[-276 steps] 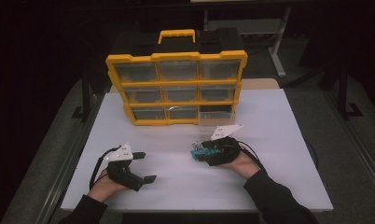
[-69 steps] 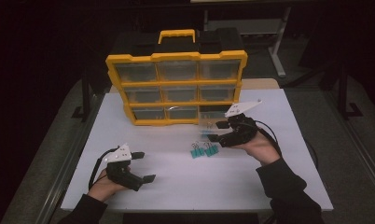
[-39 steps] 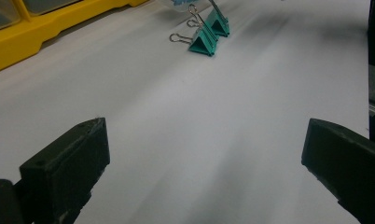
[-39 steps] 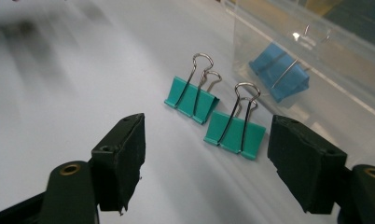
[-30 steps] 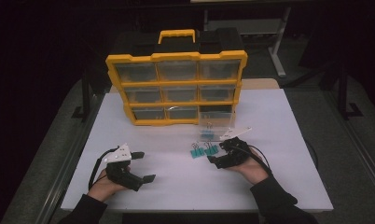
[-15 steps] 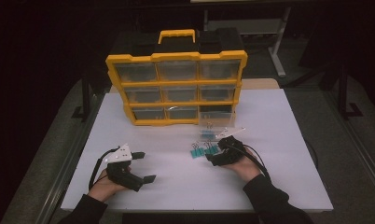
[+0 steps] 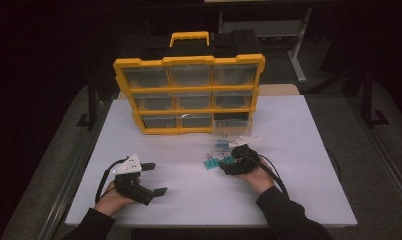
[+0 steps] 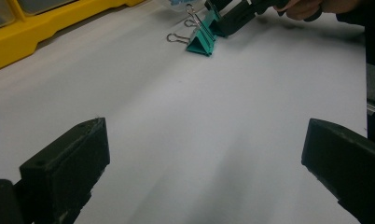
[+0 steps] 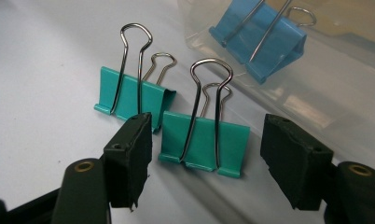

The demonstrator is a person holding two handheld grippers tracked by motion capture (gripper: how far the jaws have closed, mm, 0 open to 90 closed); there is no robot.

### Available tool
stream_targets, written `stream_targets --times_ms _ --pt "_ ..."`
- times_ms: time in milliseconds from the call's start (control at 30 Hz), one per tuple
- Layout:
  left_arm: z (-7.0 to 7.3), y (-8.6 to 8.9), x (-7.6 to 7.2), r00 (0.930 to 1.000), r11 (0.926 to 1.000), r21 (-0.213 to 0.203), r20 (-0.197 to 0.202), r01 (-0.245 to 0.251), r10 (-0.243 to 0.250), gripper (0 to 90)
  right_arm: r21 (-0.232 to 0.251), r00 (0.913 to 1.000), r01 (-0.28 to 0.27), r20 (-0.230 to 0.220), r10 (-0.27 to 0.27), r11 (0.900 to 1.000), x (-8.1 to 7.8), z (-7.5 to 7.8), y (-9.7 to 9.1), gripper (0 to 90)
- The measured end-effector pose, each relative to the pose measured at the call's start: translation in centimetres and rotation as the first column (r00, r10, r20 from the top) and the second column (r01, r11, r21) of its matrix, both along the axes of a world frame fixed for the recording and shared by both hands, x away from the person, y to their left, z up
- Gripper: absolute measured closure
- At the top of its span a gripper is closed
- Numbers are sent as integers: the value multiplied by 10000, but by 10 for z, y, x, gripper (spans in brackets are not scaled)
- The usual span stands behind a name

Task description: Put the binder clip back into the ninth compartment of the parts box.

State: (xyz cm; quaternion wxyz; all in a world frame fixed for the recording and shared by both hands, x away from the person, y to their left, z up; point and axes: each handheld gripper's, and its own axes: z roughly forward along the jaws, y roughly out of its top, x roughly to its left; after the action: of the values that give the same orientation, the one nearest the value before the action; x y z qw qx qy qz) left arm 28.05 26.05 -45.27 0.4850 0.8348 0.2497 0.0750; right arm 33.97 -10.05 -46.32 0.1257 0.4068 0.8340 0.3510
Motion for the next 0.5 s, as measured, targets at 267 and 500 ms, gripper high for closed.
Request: stream_targets --times_ms 267,500 --pt "0 0 0 10000 10000 30 -13 15 -15 7 60 9997 210 112 -210 9998 1 -2 1 355" --pt "0 0 0 10000 10000 28 -2 16 -16 7 -65 9996 83 261 -81 9999 0 -2 2 403"
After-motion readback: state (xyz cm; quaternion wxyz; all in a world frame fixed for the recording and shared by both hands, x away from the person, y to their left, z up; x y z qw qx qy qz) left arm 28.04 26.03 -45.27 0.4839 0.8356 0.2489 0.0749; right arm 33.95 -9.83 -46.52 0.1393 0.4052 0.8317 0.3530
